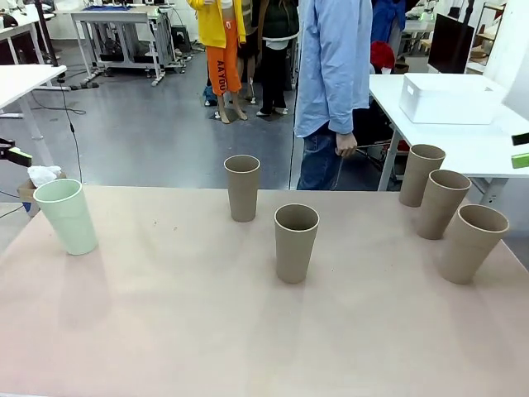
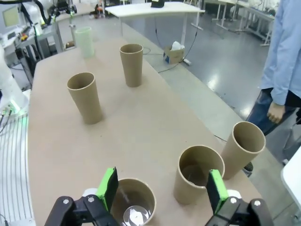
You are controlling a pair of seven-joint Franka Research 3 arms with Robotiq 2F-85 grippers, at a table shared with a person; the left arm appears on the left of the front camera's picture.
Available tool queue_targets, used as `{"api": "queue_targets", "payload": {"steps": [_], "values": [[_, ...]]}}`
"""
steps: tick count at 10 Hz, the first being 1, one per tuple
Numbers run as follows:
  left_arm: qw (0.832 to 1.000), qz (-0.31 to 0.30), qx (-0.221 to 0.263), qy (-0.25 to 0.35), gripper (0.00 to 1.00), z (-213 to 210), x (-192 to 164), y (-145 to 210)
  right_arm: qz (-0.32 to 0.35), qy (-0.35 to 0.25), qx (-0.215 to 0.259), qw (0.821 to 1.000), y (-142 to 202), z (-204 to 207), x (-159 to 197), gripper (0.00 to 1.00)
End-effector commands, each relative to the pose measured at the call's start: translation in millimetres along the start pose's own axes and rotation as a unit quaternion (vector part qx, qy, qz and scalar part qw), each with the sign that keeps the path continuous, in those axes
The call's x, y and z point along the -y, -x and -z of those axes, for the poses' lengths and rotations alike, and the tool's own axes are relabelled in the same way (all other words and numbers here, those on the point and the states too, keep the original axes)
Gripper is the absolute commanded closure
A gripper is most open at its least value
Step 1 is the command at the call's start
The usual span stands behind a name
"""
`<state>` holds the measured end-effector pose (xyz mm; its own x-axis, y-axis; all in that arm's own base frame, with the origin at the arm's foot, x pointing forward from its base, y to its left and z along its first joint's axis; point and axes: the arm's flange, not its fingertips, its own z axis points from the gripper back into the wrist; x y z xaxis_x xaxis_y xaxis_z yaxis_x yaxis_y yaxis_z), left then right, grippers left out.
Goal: Stack the cups and store them in the basket.
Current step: Pick up two Reusable plastic cups , one in each hand.
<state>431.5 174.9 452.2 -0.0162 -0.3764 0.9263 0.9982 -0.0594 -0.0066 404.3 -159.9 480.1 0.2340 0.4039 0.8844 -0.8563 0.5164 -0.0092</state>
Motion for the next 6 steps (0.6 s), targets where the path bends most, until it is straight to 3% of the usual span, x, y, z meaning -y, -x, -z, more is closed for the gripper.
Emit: {"api": "queue_targets", "payload": {"steps": [1,6], "values": [[1.0,-0.015,0.011,-0.007,0.0,3,2,-13,-0.008,0.003,0.033,0.999,10,-4,-12,0.0],[0.998,-0.048,0.005,-0.031,0.0,-11,25,-26,-0.001,0.006,0.059,0.998,20,-15,-23,0.0]]}}
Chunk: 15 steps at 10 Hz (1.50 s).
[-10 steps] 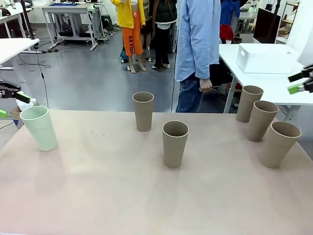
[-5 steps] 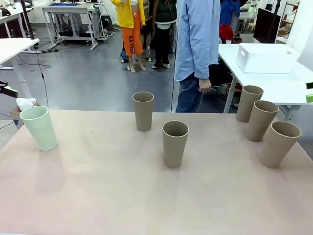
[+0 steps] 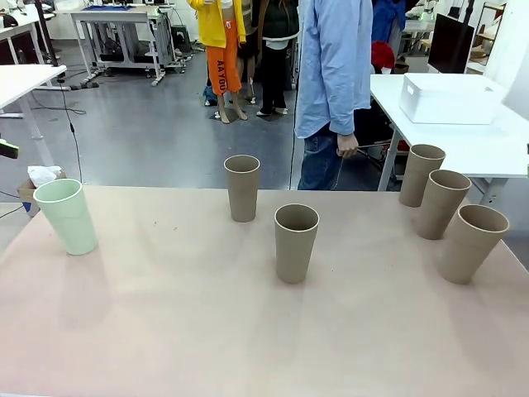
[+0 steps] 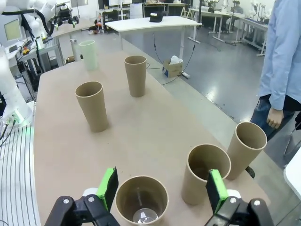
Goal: Stack the cups and store them in the basket.
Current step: Pick up two Reusable plastic cups , one in each hand.
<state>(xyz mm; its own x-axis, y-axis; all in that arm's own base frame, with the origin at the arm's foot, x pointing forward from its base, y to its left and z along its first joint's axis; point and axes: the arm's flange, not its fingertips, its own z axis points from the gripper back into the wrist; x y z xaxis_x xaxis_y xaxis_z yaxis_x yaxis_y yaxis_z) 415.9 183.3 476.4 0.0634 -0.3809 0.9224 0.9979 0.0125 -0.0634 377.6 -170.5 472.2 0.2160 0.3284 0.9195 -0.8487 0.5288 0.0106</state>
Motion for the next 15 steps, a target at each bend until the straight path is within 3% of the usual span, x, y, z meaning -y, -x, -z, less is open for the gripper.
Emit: {"api": "queue_targets", "payload": {"steps": [1,4,5,15], "values": [[1.0,-0.012,0.003,-0.009,0.0,3.8,11.5,-8.9,-0.013,0.006,0.021,1.0,2.9,1.2,-5.2,0.0],[0.999,-0.028,-0.02,-0.014,0.0,3.8,14.3,-13.8,0.019,-0.001,0.013,1.0,4.7,-1.0,-4.4,0.0],[1.0,-0.009,-0.001,-0.007,0.0,-2.1,9.5,-10.0,0.003,0.001,0.004,1.0,1.4,-3.9,-1.2,0.0],[1.0,-0.009,-0.001,-0.007,0.0,-2.1,9.5,-10.0,0.003,0.001,0.004,1.0,1.4,-3.9,-1.2,0.0]]}}
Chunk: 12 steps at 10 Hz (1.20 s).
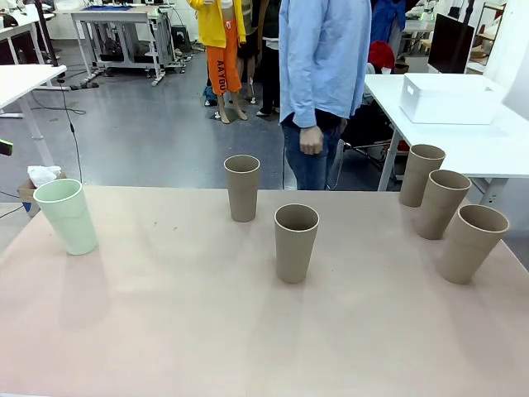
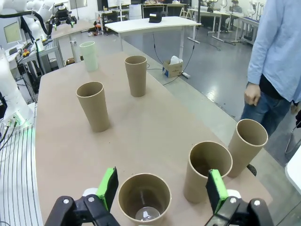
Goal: Stack the cups and store them in the basket.
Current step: Pick up two Reusable plastic cups , one in each hand.
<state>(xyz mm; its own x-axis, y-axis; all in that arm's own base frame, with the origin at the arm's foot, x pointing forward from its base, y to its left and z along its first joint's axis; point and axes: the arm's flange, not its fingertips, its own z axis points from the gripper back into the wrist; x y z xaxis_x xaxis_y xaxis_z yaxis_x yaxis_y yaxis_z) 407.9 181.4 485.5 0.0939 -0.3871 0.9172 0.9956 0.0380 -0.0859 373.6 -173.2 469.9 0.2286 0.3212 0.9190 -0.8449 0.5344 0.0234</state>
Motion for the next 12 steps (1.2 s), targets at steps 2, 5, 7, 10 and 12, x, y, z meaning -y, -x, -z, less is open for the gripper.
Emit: {"api": "queue_targets", "payload": {"steps": [2,5,7,10,12], "values": [[1.0,0.006,0.003,0.001,0.0,-0.5,1.0,-1.3,-0.004,0.001,0.004,1.0,-2.6,-0.8,0.8,0.0],[1.0,0.006,0.003,0.001,0.0,-0.5,1.0,-1.3,-0.004,0.001,0.004,1.0,-2.6,-0.8,0.8,0.0],[1.0,0.006,0.003,0.001,0.0,-0.5,1.0,-1.3,-0.004,0.001,0.004,1.0,-2.6,-0.8,0.8,0.0],[1.0,0.006,0.003,0.001,0.0,-0.5,1.0,-1.3,-0.004,0.001,0.004,1.0,-2.6,-0.8,0.8,0.0],[1.0,0.006,0.003,0.001,0.0,-0.5,1.0,-1.3,-0.004,0.001,0.004,1.0,-2.6,-0.8,0.8,0.0]]}}
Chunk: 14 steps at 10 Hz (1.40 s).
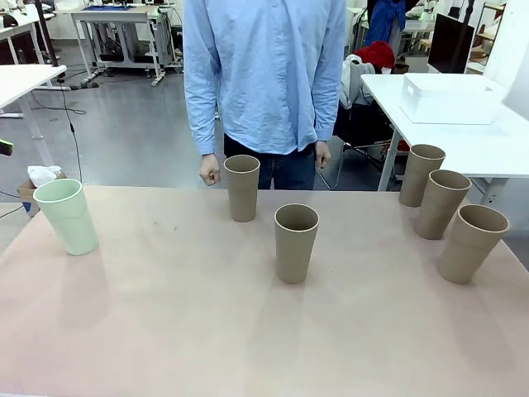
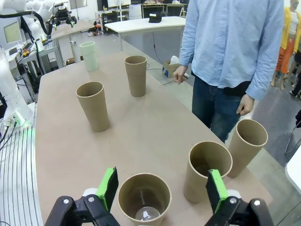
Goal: Stack the cups and store them in the basket.
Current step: Pick up two Reusable plastic cups , one in each hand.
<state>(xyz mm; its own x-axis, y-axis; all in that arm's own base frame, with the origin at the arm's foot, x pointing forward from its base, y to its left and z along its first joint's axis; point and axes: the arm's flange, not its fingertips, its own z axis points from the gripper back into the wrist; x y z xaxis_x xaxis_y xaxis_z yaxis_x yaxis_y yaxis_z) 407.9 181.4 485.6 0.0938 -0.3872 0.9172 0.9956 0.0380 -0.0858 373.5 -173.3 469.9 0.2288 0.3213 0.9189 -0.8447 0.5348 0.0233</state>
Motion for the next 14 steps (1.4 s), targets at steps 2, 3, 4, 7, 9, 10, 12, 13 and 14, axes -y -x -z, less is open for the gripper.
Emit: {"api": "queue_targets", "payload": {"steps": [2,3,4,7,9,10,12,13,14], "values": [[1.0,0.006,0.003,0.001,0.0,-0.5,1.0,-1.2,-0.004,0.0,0.004,1.0,-2.6,-0.7,0.7,0.0],[1.0,0.006,0.003,0.001,0.0,-0.5,1.0,-1.2,-0.004,0.0,0.004,1.0,-2.6,-0.7,0.7,0.0],[1.0,0.006,0.003,0.001,0.0,-0.5,1.0,-1.2,-0.004,0.0,0.004,1.0,-2.6,-0.7,0.7,0.0],[1.0,0.006,0.003,0.001,0.0,-0.5,1.0,-1.2,-0.004,0.0,0.004,1.0,-2.6,-0.7,0.7,0.0],[1.0,0.006,0.003,0.001,0.0,-0.5,1.0,-1.2,-0.004,0.0,0.004,1.0,-2.6,-0.7,0.7,0.0],[1.0,0.006,0.003,0.001,0.0,-0.5,1.0,-1.2,-0.004,0.0,0.004,1.0,-2.6,-0.7,0.7,0.0],[1.0,0.006,0.003,0.001,0.0,-0.5,1.0,-1.2,-0.004,0.0,0.004,1.0,-2.6,-0.7,0.7,0.0],[1.0,0.006,0.003,0.001,0.0,-0.5,1.0,-1.2,-0.004,0.0,0.004,1.0,-2.6,-0.7,0.7,0.0],[1.0,0.006,0.003,0.001,0.0,-0.5,1.0,-1.2,-0.004,0.0,0.004,1.0,-2.6,-0.7,0.7,0.0]]}}
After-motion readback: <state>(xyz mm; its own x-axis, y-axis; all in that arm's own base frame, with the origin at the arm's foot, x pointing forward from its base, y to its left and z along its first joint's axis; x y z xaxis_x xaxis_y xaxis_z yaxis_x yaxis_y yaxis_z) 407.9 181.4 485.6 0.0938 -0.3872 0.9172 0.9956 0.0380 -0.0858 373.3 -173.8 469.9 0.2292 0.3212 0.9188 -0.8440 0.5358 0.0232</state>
